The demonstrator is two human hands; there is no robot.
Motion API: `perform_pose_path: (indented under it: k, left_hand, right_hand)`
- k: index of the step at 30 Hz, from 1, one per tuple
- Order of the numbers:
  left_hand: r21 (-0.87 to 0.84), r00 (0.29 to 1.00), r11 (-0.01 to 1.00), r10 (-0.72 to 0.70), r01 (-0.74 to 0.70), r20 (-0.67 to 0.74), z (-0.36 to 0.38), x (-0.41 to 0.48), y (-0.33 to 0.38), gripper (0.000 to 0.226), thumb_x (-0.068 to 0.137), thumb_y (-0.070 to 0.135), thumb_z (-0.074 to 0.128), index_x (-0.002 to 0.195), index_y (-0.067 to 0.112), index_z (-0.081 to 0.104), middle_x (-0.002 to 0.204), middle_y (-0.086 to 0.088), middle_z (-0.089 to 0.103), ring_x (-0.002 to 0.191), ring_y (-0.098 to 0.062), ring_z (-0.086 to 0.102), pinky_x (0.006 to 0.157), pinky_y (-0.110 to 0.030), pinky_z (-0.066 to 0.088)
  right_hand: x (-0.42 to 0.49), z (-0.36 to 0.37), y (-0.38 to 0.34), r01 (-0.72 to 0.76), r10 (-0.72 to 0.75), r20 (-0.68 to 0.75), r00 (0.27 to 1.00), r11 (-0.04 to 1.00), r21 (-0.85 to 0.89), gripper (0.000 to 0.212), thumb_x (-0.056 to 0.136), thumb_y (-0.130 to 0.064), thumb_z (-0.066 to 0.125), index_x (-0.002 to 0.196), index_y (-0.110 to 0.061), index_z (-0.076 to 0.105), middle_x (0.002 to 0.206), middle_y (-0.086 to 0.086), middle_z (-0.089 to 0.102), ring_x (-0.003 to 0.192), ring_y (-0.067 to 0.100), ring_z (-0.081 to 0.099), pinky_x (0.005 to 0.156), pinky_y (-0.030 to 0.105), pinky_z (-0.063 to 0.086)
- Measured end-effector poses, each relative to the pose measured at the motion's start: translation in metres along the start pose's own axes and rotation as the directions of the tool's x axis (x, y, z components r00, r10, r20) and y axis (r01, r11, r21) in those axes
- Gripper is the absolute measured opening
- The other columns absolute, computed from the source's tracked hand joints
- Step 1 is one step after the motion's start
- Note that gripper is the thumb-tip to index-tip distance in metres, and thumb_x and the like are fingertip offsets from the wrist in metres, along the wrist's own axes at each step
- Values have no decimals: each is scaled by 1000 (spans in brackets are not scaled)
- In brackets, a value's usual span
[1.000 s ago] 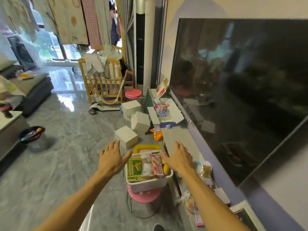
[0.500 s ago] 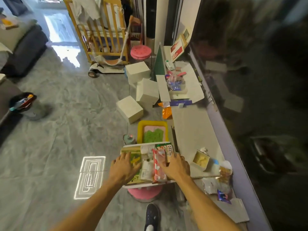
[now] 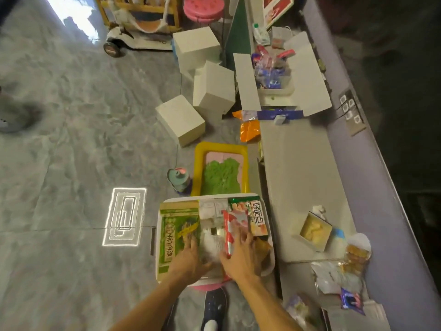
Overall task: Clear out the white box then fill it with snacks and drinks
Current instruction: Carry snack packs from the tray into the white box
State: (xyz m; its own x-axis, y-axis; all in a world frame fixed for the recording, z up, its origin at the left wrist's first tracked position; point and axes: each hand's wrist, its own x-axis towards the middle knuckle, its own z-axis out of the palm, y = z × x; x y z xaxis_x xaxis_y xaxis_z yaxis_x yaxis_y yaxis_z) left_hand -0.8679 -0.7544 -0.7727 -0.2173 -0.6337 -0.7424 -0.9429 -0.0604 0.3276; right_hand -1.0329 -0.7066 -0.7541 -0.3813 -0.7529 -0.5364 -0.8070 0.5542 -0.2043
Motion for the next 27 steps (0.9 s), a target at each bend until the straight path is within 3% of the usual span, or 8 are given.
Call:
perform_pose_path:
  k: [4, 6, 8, 10, 13, 17, 22, 27]
  left_hand:
    - [84, 995, 993, 79, -84, 60, 5, 18, 15, 119, 89, 68, 67, 158, 42, -26, 168, -16, 17, 133, -32, 56, 110, -42, 49]
    - [13, 992, 995, 100, -101, 80, 6, 29, 18, 113, 85, 59, 77, 165, 41, -2, 158, -18, 36, 129, -34, 57, 110, -42, 49]
    - [-40, 987, 992, 120, -116, 105, 2, 33, 21, 96, 83, 55, 81, 159, 35, 26, 143, -12, 52, 116, -29, 64, 104, -40, 54]
    - [-46, 987, 992, 125, -121, 97, -5, 26, 24, 93, 79, 60, 82, 154, 34, 34, 137, -8, 55, 110, -26, 66, 99, -37, 55]
    - [-83, 989, 987, 140, -136, 50, -19, 10, 23, 85, 76, 63, 82, 145, 38, 40, 135, -4, 52, 103, -22, 64, 95, -34, 56]
    - [-95, 984, 979, 174, -178, -48, -65, -12, 23, 75, 74, 58, 86, 135, 41, 46, 136, 1, 49, 103, -18, 59, 95, -34, 57]
    - [-78, 950, 958, 260, -276, -174, -151, -34, 54, 86, 70, 64, 85, 141, 39, 43, 128, -2, 54, 98, -24, 66, 85, -43, 61]
    - [-31, 845, 873, 461, -486, -271, -238, -83, 113, 80, 74, 60, 87, 140, 42, 46, 126, 0, 54, 98, -23, 65, 82, -39, 60]
  right_hand:
    - [11, 8, 2, -64, 66, -44, 997, 997, 52, 95, 91, -64, 66, 159, -35, 8, 152, 18, 41, 131, 39, 54, 104, 50, 53]
    - [17, 12, 7, -53, 57, -41, 998, 995, 85, 95, 92, -62, 69, 158, -34, 7, 142, 15, 55, 123, 33, 60, 100, 46, 55]
    - [19, 13, 10, -51, 55, -36, 998, 993, 107, 96, 92, -61, 68, 159, -37, 3, 142, 14, 54, 122, 32, 60, 99, 44, 55]
    - [16, 8, 9, -42, 46, -24, 999, 992, 115, 99, 92, -60, 69, 158, -41, -2, 146, 14, 49, 127, 32, 57, 101, 43, 55]
    - [12, -10, 5, 0, 4, -41, 999, 995, 103, 98, 92, -63, 68, 161, -41, 2, 154, 12, 41, 133, 30, 54, 100, 37, 52]
    - [7, -59, -3, 30, -20, -80, 997, 990, 134, 93, 90, -63, 67, 161, -42, 9, 145, 11, 49, 121, 27, 60, 80, 27, 52]
    - [-18, -146, -10, 22, 15, -212, 977, 985, 170, 92, 88, -62, 68, 160, -40, 16, 128, 10, 54, 111, 30, 64, 80, 36, 55]
    - [-65, -235, -12, -18, 97, -379, 920, 978, 207, 88, 89, -65, 66, 156, -39, 16, 119, 9, 52, 101, 32, 65, 73, 39, 55]
